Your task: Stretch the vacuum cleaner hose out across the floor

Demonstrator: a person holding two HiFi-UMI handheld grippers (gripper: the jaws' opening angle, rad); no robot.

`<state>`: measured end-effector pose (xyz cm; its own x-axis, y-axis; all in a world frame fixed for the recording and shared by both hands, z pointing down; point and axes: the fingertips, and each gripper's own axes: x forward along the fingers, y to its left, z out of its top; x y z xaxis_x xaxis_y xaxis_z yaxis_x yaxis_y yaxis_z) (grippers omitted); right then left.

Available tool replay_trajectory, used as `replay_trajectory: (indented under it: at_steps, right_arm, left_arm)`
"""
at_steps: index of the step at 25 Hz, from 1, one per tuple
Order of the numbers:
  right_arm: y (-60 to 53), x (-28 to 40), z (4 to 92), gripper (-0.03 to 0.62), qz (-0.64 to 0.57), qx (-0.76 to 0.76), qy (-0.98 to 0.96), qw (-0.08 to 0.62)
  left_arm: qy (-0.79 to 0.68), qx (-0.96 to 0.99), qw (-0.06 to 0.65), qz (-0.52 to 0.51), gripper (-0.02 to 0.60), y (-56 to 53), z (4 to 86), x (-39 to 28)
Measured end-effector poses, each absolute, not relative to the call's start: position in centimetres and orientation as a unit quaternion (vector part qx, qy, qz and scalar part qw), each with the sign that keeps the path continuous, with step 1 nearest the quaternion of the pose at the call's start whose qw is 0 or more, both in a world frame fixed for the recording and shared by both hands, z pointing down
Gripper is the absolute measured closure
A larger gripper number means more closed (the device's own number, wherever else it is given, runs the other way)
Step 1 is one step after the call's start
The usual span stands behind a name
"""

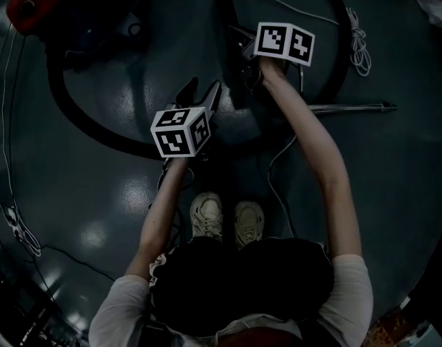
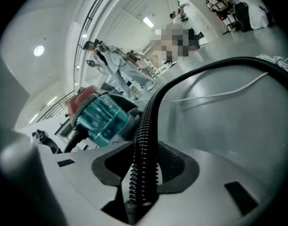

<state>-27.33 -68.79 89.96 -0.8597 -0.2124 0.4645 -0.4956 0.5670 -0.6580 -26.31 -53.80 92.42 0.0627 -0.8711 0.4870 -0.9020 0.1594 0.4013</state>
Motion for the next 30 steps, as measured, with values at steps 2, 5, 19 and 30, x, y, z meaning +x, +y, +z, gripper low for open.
replay_trajectory:
  at_steps: [2,5,19,30]
  right_arm:
    - [-71.8,-28.2,90.4,0.428,0.435,0.245,-0.85,0.167]
    - [-75.6,-29.2,91.4,0.428,0.477,0.292,-0.814,0.158]
    - [-77.9,-27.3,88.5,0.427,0.182,0.19,-0.936,0.234]
    - [-60.8,-1.4,92.6,0.427,-0.156,-0.038,-0.8,0.578]
  left_arm:
    - [-0.679,0.654,0.333,0.033,0.36,-54.3,92.7,-25.8]
    - [-0.668,0.662,0.336,0.045,0.36,-54.9,93.2,-24.9]
    - [-0.626,0.684,0.372,0.042,0.36,-56.7,95.1,-22.5]
    - [-0.619,0.694,0.366,0.043,0.36,-55.9,94.4,-19.4]
